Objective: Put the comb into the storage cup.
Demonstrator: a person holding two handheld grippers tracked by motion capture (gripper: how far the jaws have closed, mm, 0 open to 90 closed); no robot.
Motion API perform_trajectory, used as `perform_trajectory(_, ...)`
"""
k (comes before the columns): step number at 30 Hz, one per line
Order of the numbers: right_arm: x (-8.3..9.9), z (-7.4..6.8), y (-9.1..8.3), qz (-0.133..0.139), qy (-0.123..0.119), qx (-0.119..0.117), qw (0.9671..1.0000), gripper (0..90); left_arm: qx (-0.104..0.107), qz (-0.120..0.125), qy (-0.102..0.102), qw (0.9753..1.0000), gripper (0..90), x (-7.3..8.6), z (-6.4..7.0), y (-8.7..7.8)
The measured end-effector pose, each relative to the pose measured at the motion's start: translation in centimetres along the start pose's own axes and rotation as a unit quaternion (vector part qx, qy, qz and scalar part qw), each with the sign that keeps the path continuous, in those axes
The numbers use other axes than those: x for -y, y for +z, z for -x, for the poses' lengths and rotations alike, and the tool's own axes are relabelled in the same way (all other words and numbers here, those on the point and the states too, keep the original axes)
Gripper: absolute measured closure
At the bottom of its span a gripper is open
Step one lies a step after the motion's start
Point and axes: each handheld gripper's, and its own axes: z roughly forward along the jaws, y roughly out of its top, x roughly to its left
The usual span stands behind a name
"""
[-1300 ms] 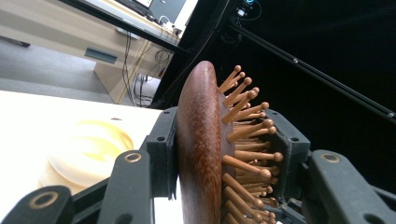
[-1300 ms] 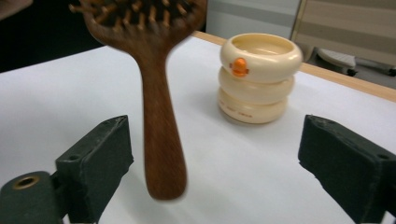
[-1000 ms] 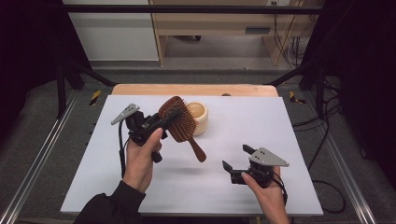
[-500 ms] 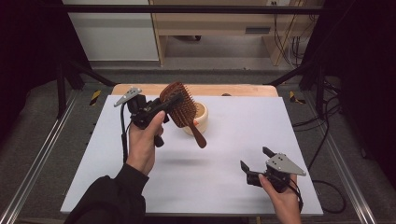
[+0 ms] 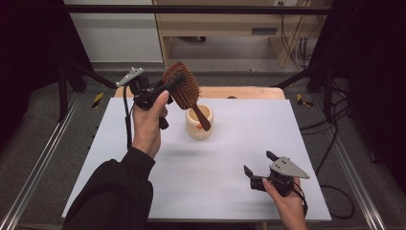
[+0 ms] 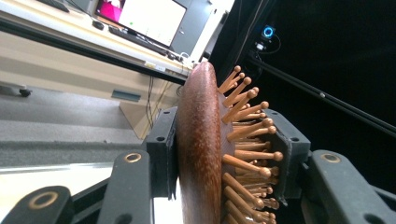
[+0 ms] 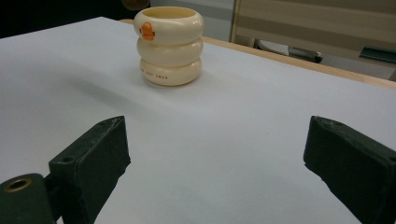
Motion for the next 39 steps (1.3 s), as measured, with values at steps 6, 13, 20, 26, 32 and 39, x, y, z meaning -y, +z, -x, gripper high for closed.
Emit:
perform_trajectory(6,0.0,-0.1,0.1,0.003,-0.002,-0.002,1.0,7.0,-0.011,0.001,0.025,0.9996,51.9,-0.2,-0.3,0.9)
perform_trajectory(13,0.0,-0.1,0.1,0.002,0.0,-0.004,1.0,6.7,-0.031,0.016,0.033,0.9988,51.9,-0.3,-0.7,1.7)
perform_trajectory(20,0.0,-0.2,0.2,0.003,0.003,-0.006,1.0,5.8,-0.035,0.025,0.033,0.9985,51.8,-0.5,-1.3,2.3)
perform_trajectory(26,0.0,-0.2,0.2,0.005,0.004,-0.007,1.0,5.7,-0.038,0.027,0.036,0.9983,51.8,-0.5,-1.3,2.7)
perform_trajectory(32,0.0,-0.2,0.1,0.005,0.004,-0.007,1.0,4.9,-0.028,0.032,0.052,0.9977,51.7,-0.6,-1.4,2.8)
perform_trajectory(39,0.0,-0.1,0.2,0.005,0.003,-0.009,0.9999,4.5,-0.033,0.03,0.053,0.9976,51.7,-0.4,-1.6,3.1)
